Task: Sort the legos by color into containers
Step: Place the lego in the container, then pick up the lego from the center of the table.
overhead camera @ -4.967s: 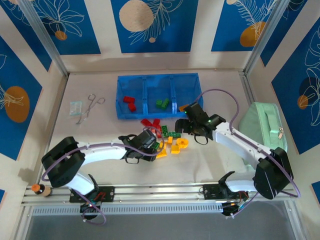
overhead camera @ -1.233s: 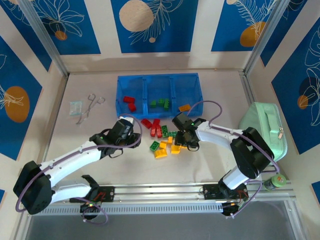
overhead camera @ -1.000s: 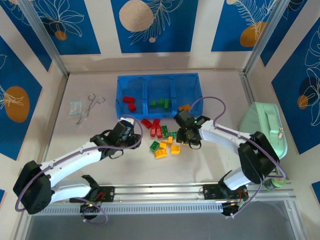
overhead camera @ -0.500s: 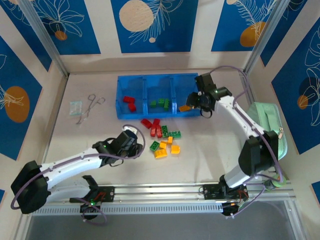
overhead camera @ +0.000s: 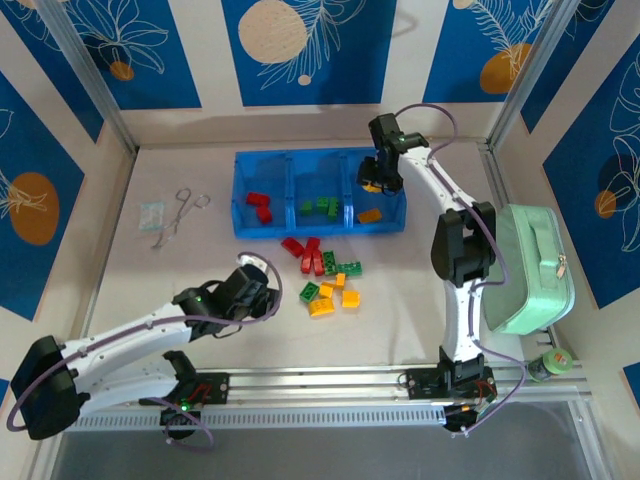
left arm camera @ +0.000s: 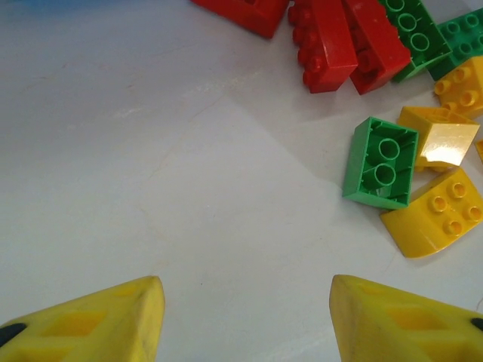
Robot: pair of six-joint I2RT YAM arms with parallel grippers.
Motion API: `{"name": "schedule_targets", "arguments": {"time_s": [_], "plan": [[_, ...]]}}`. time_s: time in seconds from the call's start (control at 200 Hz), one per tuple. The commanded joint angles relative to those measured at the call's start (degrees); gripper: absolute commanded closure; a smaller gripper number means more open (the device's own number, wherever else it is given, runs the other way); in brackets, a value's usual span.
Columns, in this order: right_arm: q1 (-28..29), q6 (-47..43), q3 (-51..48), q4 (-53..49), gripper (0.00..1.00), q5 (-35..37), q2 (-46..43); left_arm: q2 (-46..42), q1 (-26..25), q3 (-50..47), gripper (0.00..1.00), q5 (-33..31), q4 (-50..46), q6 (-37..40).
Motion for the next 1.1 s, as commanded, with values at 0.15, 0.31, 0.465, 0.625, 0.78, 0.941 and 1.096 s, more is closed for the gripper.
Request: {"name": "schedule_targets", "arguments": {"time_s": [0.15, 0.31, 0.465, 0.625, 0.78, 0.941, 1.096], "plan": [[0.7, -1.1, 11.7, -9.6, 0.15, 1.4, 3.5, -1.8, -2.2, 2.1, 0.4, -5.3, -6.3, 1.3], [2.6, -1.6, 8.1, -8.3, 0.11, 4.5, -2.9, -2.2, -2.8, 2.1, 0.39, -4.2, -4.8, 2.1], [4.4, -1.5, -1.8, -4.2, 0.11, 4.7, -12.5, -0.7, -4.0, 2.0, 0.39, -1.8, -0.5, 3.2], [6.7, -0.5, -17.0, 2.8, 0.11, 2.6, -24.2, 3.8, -6.3, 3.7, 0.38, -0.9, 1.8, 5.1], [9.6, 0.7, -28.8, 5.7, 0.11, 0.9, -31.1, 8.9, -8.0, 5.1, 0.36, 0.2, 4.1, 5.9], [13.1, 3.9, -40.8, 10.2, 0.11, -0.3, -36.3, 13.6, -8.2, 5.5, 0.35, 2.2, 8.8, 5.1], [15.4, 8.1, -50.8, 13.8, 0.11, -0.2, -40.2, 19.6, -8.2, 7.9, 0.35, 2.2, 10.2, 3.3]]}}
